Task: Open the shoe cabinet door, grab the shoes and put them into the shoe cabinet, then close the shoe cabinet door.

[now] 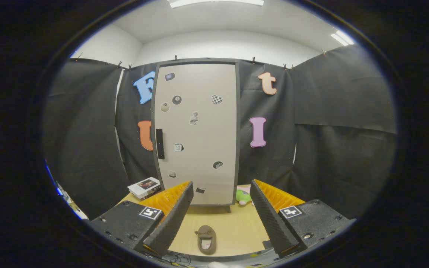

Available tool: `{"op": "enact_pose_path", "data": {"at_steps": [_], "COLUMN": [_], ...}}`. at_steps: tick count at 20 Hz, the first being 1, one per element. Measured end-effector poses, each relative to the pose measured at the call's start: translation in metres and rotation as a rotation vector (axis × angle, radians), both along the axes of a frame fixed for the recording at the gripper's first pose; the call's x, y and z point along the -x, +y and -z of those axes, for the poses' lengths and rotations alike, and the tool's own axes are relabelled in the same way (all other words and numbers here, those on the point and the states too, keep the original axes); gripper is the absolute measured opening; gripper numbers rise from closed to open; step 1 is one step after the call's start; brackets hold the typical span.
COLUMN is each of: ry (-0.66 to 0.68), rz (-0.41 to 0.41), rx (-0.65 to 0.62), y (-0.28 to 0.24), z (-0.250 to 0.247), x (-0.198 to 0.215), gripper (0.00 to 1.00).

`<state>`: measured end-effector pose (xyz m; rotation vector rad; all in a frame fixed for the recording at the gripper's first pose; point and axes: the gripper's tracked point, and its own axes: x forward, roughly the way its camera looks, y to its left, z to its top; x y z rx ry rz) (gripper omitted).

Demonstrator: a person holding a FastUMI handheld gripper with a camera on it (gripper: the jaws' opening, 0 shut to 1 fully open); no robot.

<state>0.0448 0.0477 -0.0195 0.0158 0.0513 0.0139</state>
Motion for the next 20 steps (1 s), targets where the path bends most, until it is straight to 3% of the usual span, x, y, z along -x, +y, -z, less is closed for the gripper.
{"op": "enact_pose_path", "data": {"at_steps": [11,20], "ry": [-0.006,-0.002], "rz": [-0.211,-0.241], "rx": [-0.02,-0.018], "y": [0.148,0.215], "z": [-0.008,-0.018], "x": [-0.132,-0.257], "gripper": [1.0,1.0]}}
